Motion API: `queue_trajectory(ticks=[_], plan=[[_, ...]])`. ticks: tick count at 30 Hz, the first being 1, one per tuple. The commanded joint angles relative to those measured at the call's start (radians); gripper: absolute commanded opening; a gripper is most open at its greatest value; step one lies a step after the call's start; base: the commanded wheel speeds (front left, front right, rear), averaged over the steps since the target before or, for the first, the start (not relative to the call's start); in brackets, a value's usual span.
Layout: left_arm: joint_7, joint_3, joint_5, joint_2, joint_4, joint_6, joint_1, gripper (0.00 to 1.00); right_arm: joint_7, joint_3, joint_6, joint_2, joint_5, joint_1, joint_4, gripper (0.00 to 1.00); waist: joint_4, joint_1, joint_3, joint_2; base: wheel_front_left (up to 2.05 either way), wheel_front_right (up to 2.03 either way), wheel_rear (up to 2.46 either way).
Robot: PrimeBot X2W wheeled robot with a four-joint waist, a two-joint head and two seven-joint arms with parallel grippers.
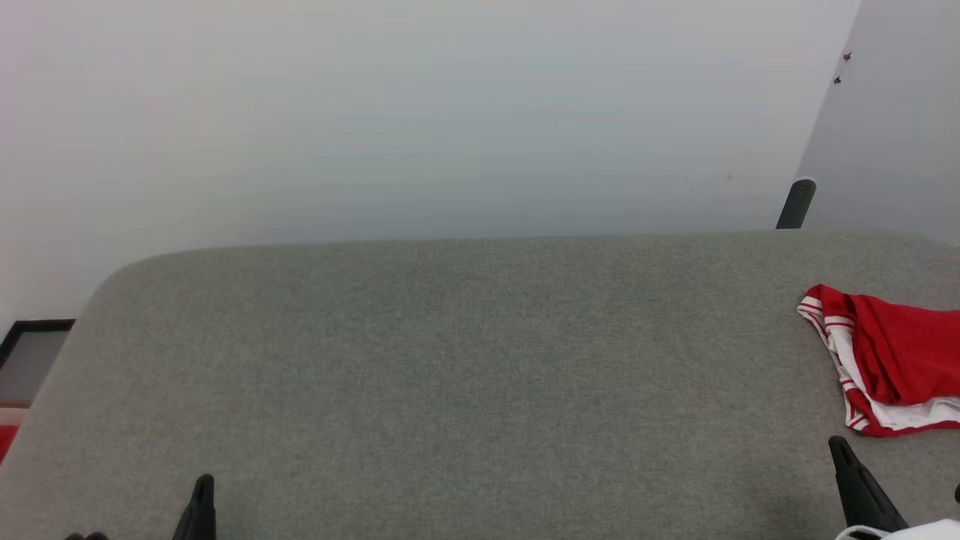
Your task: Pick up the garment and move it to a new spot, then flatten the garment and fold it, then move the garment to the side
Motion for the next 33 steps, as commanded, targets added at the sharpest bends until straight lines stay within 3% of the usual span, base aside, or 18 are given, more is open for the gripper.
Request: queue_trajectory(ticks=[1, 33], plan=[[0.004, 0.010, -0.022, 0.004, -0.010, -0.006, -0.026, 0.00, 0.004, -0.009, 0.000, -0.002, 0.027, -0.032, -0.008, 0.00, 0.000, 0.0000, 0.001, 0.0000, 0.00, 0.00, 0.00], [0.106, 0.040, -0.331, -0.083, 0.042, -0.043, -0.133, 0.00, 0.040, -0.027, 0.000, 0.045, 0.425, -0.124, 0.078, 0.00, 0.002, 0.0000, 0.033, 0.0000, 0.00, 0.00, 0.00]])
